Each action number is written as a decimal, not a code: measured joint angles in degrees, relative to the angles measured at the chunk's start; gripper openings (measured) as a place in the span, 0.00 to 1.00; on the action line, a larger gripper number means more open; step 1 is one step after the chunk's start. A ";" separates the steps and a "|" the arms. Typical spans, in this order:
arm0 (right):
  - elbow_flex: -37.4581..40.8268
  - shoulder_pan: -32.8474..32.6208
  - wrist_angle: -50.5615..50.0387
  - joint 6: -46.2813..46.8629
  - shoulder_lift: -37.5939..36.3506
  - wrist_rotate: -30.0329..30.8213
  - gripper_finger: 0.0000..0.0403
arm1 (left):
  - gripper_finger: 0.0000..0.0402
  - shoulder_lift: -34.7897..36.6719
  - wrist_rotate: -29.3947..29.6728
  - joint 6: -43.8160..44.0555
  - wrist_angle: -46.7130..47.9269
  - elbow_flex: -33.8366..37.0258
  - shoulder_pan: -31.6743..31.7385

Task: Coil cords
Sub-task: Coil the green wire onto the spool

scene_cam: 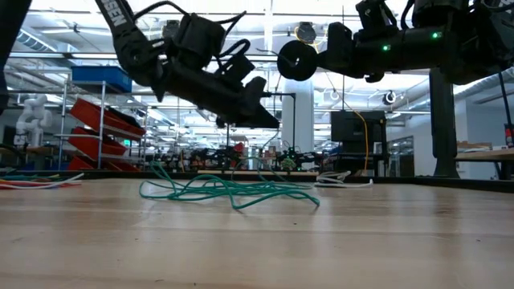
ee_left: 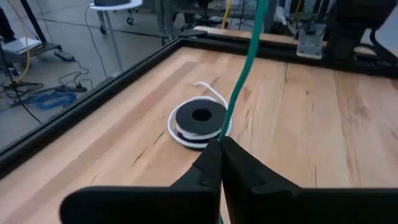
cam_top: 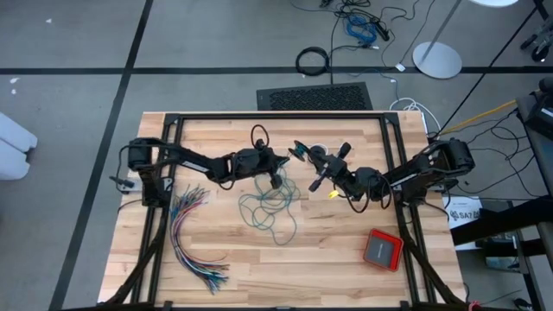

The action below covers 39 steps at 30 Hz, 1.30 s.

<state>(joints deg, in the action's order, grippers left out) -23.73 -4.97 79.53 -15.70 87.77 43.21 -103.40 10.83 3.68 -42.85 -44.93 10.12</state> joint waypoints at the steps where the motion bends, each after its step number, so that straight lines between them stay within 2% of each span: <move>1: 0.00 0.00 0.00 0.09 0.00 -0.01 0.00 | 0.01 -0.46 0.02 0.43 -0.62 -0.04 0.22; 10: 0.00 0.40 0.27 1.45 0.00 -0.05 0.00 | 0.01 -1.46 0.42 0.50 -0.38 -4.76 1.11; 17: 0.00 1.26 1.01 1.57 -0.02 0.56 0.00 | 0.00 -3.25 1.54 0.26 10.58 -12.45 0.53; 22: -0.01 1.60 0.73 1.09 -0.02 3.71 0.00 | 0.00 -4.61 2.06 0.50 13.95 -14.87 -0.97; 27: -0.02 1.60 0.32 -0.86 -0.02 6.65 0.00 | 0.00 -4.63 5.83 0.52 13.29 -15.17 -2.81; 34: -0.02 2.10 0.39 1.20 -0.02 4.69 0.00 | 0.00 -4.63 7.48 0.45 14.13 -17.86 -3.26; 36: -0.02 2.32 0.38 2.78 -0.02 2.77 0.00 | 0.00 -4.62 7.70 0.38 16.22 -19.04 -2.67; 39: -0.02 2.28 0.38 3.72 -0.02 3.03 0.00 | 0.00 -4.61 8.29 0.37 19.06 -19.45 -1.68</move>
<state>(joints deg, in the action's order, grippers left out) -23.75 -2.69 79.91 -11.98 87.74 46.25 -108.01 19.12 4.05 -23.79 -64.38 8.44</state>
